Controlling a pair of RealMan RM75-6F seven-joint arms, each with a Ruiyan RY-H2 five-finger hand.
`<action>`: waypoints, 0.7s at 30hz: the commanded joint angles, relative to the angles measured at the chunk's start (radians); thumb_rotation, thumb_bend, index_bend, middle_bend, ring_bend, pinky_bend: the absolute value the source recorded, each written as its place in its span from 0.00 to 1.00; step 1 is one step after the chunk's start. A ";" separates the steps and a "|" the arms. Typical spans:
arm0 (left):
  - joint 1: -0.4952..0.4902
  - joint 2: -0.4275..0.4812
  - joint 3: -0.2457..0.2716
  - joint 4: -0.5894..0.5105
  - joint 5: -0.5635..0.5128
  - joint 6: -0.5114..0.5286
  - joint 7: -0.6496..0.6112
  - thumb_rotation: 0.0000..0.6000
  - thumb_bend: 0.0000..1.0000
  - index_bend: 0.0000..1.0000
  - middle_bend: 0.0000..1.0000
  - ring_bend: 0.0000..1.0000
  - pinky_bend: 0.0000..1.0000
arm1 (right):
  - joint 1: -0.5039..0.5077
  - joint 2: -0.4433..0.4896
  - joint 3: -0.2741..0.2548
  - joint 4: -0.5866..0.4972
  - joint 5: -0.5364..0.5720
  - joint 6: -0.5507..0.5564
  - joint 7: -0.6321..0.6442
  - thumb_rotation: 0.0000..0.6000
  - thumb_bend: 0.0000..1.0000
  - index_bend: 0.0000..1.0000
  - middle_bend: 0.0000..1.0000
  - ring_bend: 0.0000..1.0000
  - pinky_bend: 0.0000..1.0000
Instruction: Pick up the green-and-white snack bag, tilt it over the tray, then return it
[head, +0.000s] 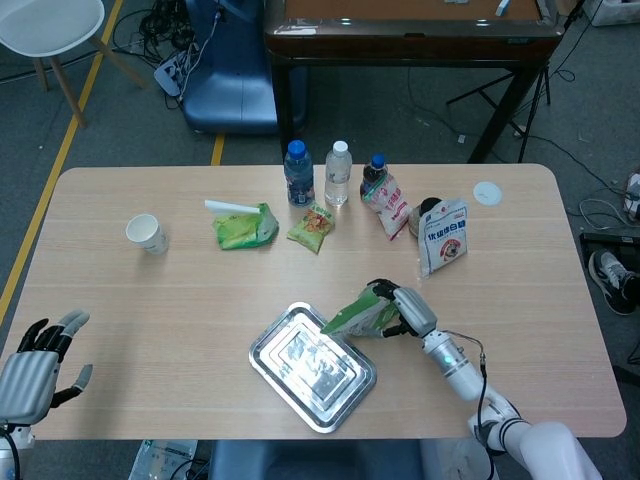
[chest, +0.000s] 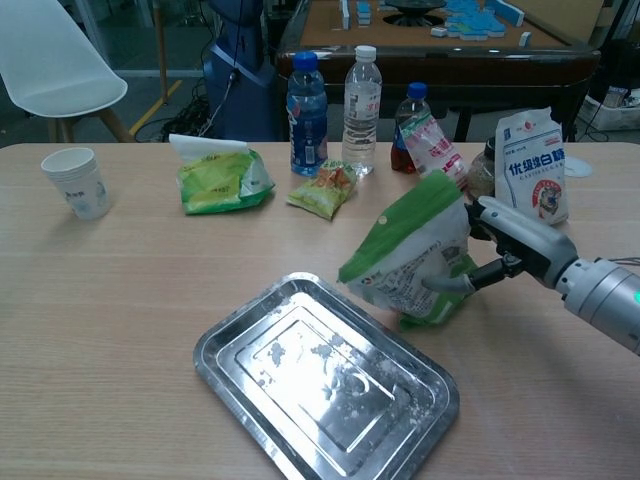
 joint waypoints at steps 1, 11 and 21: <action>0.000 0.000 0.001 -0.001 0.001 0.000 0.001 1.00 0.33 0.15 0.14 0.21 0.07 | -0.009 0.009 -0.005 -0.007 -0.003 0.009 0.004 1.00 0.02 0.41 0.36 0.20 0.28; -0.006 0.001 0.002 -0.013 0.009 -0.004 0.012 1.00 0.33 0.15 0.14 0.21 0.07 | -0.081 0.070 -0.025 -0.059 -0.008 0.083 0.018 1.00 0.02 0.41 0.36 0.20 0.28; -0.012 -0.002 0.006 -0.014 0.017 -0.012 0.014 1.00 0.33 0.15 0.14 0.21 0.07 | -0.141 0.140 -0.018 -0.114 0.012 0.114 -0.038 1.00 0.02 0.41 0.36 0.20 0.28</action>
